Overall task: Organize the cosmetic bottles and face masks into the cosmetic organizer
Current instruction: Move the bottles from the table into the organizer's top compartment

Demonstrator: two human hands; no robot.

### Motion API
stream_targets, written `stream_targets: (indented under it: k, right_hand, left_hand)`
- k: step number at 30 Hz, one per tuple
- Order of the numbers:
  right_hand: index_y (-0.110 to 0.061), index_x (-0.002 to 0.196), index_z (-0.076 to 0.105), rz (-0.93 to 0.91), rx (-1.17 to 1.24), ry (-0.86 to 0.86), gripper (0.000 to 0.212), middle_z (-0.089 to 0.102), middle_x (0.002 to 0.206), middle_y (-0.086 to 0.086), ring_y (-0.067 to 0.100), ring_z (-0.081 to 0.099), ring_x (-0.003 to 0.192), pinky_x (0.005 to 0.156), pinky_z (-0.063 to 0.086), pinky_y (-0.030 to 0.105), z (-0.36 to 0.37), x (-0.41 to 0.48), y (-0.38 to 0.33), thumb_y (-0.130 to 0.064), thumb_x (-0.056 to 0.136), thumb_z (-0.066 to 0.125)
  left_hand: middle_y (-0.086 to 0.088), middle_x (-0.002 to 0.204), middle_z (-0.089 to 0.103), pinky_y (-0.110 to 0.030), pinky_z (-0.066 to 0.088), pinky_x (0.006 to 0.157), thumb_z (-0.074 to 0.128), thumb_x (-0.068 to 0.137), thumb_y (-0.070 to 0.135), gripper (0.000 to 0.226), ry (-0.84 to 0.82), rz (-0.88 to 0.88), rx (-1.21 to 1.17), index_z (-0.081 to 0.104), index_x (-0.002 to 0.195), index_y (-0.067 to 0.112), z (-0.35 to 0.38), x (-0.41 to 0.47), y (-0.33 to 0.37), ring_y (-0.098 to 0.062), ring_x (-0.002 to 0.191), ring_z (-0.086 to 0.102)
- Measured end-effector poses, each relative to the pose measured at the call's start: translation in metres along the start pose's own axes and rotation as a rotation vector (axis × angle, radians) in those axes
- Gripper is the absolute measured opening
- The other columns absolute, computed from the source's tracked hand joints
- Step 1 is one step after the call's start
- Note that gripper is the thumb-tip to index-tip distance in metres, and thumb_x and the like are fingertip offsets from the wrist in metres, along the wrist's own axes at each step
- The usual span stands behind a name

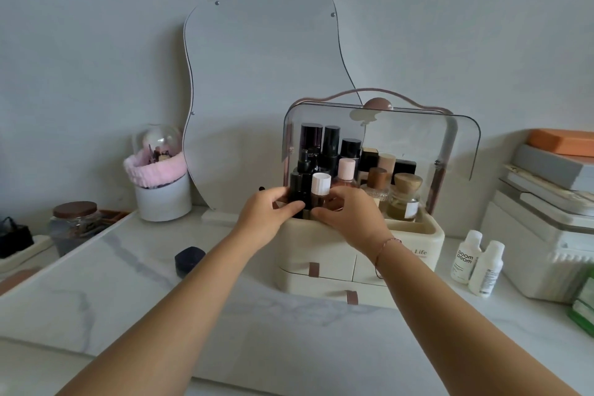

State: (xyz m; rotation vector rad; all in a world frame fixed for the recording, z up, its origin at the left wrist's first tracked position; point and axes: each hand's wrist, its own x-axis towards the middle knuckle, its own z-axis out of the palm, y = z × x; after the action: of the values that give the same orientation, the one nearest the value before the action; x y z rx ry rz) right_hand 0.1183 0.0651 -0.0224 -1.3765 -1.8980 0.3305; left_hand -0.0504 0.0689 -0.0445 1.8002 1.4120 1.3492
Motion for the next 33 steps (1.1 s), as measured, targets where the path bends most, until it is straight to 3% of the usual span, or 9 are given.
stream_targets:
  k: [10, 13, 15, 18, 20, 22, 25, 28, 33]
  right_hand:
    - [-0.023, 0.094, 0.07, 0.018, -0.068, -0.005, 0.025, 0.071, 0.085, -0.006, 0.015, 0.065, 0.081, 0.073, 0.055, 0.038, 0.004, -0.003, 0.006, -0.043, 0.08, 0.066]
    - [-0.023, 0.095, 0.069, 0.022, -0.093, -0.026, 0.025, 0.071, 0.083, -0.006, 0.014, 0.064, 0.08, 0.072, 0.055, 0.04, 0.003, -0.006, 0.005, -0.044, 0.082, 0.063]
    - [-0.023, 0.099, 0.067, 0.018, -0.15, -0.021, 0.026, 0.07, 0.087, -0.006, 0.014, 0.064, 0.081, 0.073, 0.055, 0.04, 0.003, -0.009, 0.003, -0.045, 0.086, 0.059]
    - [-0.022, 0.113, 0.061, 0.004, -0.176, 0.075, 0.03, 0.07, 0.101, -0.004, 0.015, 0.063, 0.091, 0.083, 0.054, 0.037, 0.005, -0.026, 0.003, -0.039, 0.089, 0.056]
    - [-0.02, 0.127, 0.053, -0.052, -0.125, 0.222, 0.04, 0.062, 0.121, -0.002, 0.018, 0.057, 0.11, 0.1, 0.044, 0.037, 0.011, -0.049, 0.008, -0.027, 0.089, 0.059]
    - [-0.017, 0.128, 0.052, -0.145, -0.072, 0.39, 0.044, 0.052, 0.133, 0.001, 0.02, 0.048, 0.121, 0.103, 0.042, 0.04, 0.02, -0.076, 0.014, -0.016, 0.085, 0.063]
    - [-0.016, 0.12, 0.055, -0.231, -0.019, 0.476, 0.044, 0.048, 0.134, 0.003, 0.017, 0.044, 0.123, 0.1, 0.04, 0.036, 0.04, -0.112, 0.021, -0.006, 0.079, 0.067]
    - [-0.025, 0.118, 0.052, -0.235, 0.038, 0.392, 0.052, 0.047, 0.133, -0.004, 0.009, 0.042, 0.123, 0.096, 0.039, 0.031, 0.066, -0.139, 0.025, -0.003, 0.075, 0.072]
    - [-0.039, 0.113, 0.049, -0.213, 0.088, 0.284, 0.035, 0.043, 0.128, -0.026, -0.014, 0.038, 0.121, 0.088, 0.034, 0.009, 0.079, -0.153, 0.029, -0.032, 0.078, 0.05]
  left_hand:
    - [0.009, 0.096, 0.071, -0.03, 0.05, 0.08, 0.067, 0.083, 0.03, 0.028, 0.024, 0.009, -0.06, 0.068, 0.11, 0.024, 0.001, -0.006, -0.003, -0.016, 0.086, 0.065]
    - [0.019, 0.088, 0.065, -0.021, 0.043, 0.072, 0.067, 0.083, 0.029, 0.029, 0.057, 0.029, -0.069, 0.065, 0.112, 0.029, 0.001, -0.012, -0.003, 0.0, 0.074, 0.056]
    - [0.022, 0.094, 0.062, -0.015, 0.038, 0.072, 0.066, 0.084, 0.03, 0.032, 0.082, 0.049, -0.05, 0.062, 0.115, 0.03, -0.003, -0.019, -0.007, 0.006, 0.08, 0.052]
    - [0.015, 0.112, 0.062, -0.014, 0.039, 0.08, 0.069, 0.081, 0.028, 0.034, 0.201, 0.071, 0.029, 0.063, 0.115, 0.028, -0.02, -0.033, -0.029, -0.004, 0.1, 0.055]
    - [0.005, 0.114, 0.061, -0.026, 0.043, 0.09, 0.074, 0.074, 0.03, 0.04, 0.371, 0.048, 0.155, 0.064, 0.112, 0.024, -0.04, -0.044, -0.054, -0.018, 0.107, 0.054]
    - [-0.005, 0.122, 0.056, -0.039, 0.038, 0.098, 0.076, 0.068, 0.035, 0.055, 0.443, -0.069, 0.319, 0.06, 0.118, 0.019, -0.06, -0.053, -0.081, -0.029, 0.116, 0.048]
    - [-0.013, 0.136, 0.044, -0.04, 0.031, 0.103, 0.079, 0.07, 0.026, 0.073, 0.332, -0.314, 0.354, 0.046, 0.134, 0.012, -0.075, -0.066, -0.115, -0.032, 0.127, 0.037]
    - [-0.013, 0.132, 0.049, -0.033, 0.036, 0.099, 0.075, 0.075, 0.02, 0.067, 0.275, -0.374, 0.257, 0.045, 0.134, 0.011, -0.076, -0.073, -0.137, -0.028, 0.121, 0.047]
    - [-0.007, 0.11, 0.064, -0.032, 0.047, 0.085, 0.075, 0.073, 0.012, 0.045, 0.335, -0.338, 0.174, 0.058, 0.116, 0.014, -0.072, -0.077, -0.137, -0.027, 0.101, 0.061]
